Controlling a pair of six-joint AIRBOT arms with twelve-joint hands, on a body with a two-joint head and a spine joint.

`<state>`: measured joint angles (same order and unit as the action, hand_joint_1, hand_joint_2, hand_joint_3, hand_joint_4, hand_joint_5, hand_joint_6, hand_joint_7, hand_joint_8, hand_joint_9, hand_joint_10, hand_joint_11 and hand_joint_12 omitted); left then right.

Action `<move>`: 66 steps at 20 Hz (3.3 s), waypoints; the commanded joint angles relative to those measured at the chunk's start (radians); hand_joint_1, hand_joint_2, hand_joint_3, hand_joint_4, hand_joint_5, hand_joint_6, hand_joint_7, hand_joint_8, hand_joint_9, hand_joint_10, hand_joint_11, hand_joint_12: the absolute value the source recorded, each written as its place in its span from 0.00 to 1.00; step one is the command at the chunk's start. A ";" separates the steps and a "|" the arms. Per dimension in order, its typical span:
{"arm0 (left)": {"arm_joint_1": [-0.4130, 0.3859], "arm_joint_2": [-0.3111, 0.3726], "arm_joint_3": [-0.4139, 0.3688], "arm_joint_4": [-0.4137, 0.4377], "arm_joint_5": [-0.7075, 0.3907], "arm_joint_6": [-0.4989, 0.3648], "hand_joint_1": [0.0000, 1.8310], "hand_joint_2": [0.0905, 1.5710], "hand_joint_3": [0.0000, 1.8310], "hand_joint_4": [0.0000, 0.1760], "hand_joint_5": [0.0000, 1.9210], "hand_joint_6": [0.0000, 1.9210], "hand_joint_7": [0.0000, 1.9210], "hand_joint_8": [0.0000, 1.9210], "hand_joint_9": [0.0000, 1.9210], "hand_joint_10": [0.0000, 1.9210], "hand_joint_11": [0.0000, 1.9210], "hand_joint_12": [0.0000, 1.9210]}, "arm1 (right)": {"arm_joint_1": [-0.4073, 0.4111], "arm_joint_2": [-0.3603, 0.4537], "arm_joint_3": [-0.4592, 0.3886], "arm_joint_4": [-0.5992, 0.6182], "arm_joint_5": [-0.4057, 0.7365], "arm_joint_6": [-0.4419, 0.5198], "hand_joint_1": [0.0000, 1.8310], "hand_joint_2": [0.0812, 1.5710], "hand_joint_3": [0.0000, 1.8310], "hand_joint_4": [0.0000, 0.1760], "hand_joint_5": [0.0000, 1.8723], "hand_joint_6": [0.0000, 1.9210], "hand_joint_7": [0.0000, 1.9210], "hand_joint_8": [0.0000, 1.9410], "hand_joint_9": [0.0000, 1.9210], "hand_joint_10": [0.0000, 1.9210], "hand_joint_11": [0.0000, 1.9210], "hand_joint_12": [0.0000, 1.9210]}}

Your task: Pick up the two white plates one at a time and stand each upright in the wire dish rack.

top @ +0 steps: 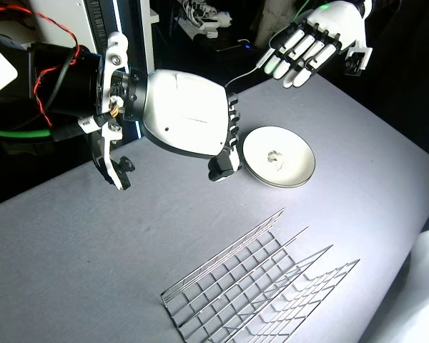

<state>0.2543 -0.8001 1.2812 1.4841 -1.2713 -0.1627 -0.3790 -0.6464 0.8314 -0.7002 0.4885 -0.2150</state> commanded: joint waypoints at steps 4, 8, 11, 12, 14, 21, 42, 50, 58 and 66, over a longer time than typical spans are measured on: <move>-0.017 0.001 0.006 -0.097 -0.057 -0.007 0.00 0.66 0.02 0.00 0.00 0.00 0.00 0.00 0.00 0.00 0.00 0.00 | 0.008 0.004 -0.015 0.028 0.094 -0.003 0.26 0.75 0.01 0.00 0.12 0.00 0.10 0.00 0.09 0.00 0.00 0.23; -0.017 0.004 0.007 -0.089 -0.058 -0.008 0.00 0.66 0.01 0.00 0.01 0.01 0.00 0.00 0.00 0.00 0.00 0.00 | 0.005 0.004 -0.016 0.023 0.098 -0.004 0.26 0.75 0.00 0.00 0.12 0.00 0.12 0.00 0.12 0.00 0.00 0.33; -0.012 0.001 0.008 -0.061 -0.056 -0.010 0.00 0.67 0.01 0.00 0.00 0.00 0.00 0.00 0.00 0.00 0.00 0.00 | 0.004 0.003 -0.016 0.023 0.099 -0.006 0.25 0.74 0.00 0.00 0.12 0.00 0.12 0.00 0.12 0.00 0.00 0.27; -0.014 -0.001 0.006 -0.045 -0.055 -0.020 0.00 0.67 0.01 0.00 0.00 0.00 0.00 0.00 0.00 0.00 0.00 0.00 | 0.004 0.003 -0.016 0.023 0.099 -0.006 0.25 0.73 0.00 0.00 0.13 0.00 0.14 0.00 0.13 0.00 0.00 0.31; -0.014 0.000 -0.001 -0.012 -0.055 -0.035 0.00 0.66 0.01 0.00 0.00 0.00 0.00 0.00 0.00 0.00 0.01 0.00 | 0.003 0.003 -0.016 0.023 0.103 -0.008 0.23 0.73 0.00 0.00 0.13 0.01 0.13 0.01 0.13 0.01 0.00 0.29; 0.122 -0.007 -0.057 0.089 0.000 0.053 0.00 0.67 0.01 0.00 0.00 0.00 0.00 0.00 0.00 0.00 0.00 0.00 | 0.003 0.002 -0.017 0.023 0.106 -0.010 0.18 0.74 0.00 0.00 0.11 0.00 0.10 0.00 0.10 0.00 0.00 0.21; 0.231 -0.216 0.148 0.189 0.175 0.168 0.00 0.66 0.00 0.00 0.00 0.00 0.00 0.00 0.00 0.00 0.00 0.00 | 0.089 -0.034 -0.041 -0.154 0.037 0.029 0.08 0.78 0.00 0.00 0.15 0.00 0.14 0.00 0.13 0.00 0.00 0.30; 0.224 -0.259 0.251 0.214 0.165 0.169 0.00 0.67 0.00 0.00 0.00 0.00 0.00 0.00 0.00 0.00 0.00 0.00 | 0.076 -0.036 -0.048 -0.179 0.046 0.029 0.11 0.76 0.00 0.00 0.17 0.00 0.15 0.00 0.13 0.00 0.00 0.31; 0.220 -0.277 0.299 0.235 0.148 0.170 0.00 0.69 0.01 0.00 0.00 0.00 0.00 0.00 0.00 0.00 0.00 0.00 | 0.051 -0.030 -0.048 -0.193 0.087 0.022 0.13 0.77 0.00 0.00 0.16 0.00 0.17 0.00 0.15 0.01 0.00 0.32; 0.197 -0.312 0.371 0.288 0.133 0.169 0.00 0.68 0.00 0.00 0.00 0.00 0.00 0.00 0.00 0.00 0.00 0.00 | 0.057 -0.030 -0.048 -0.210 0.088 0.022 0.19 0.76 0.00 0.00 0.13 0.00 0.11 0.00 0.10 0.00 0.00 0.33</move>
<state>0.4599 -1.1133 1.6493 1.8229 -1.1069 0.0063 -0.3344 -0.6807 0.7872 -0.9489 0.4961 -0.1959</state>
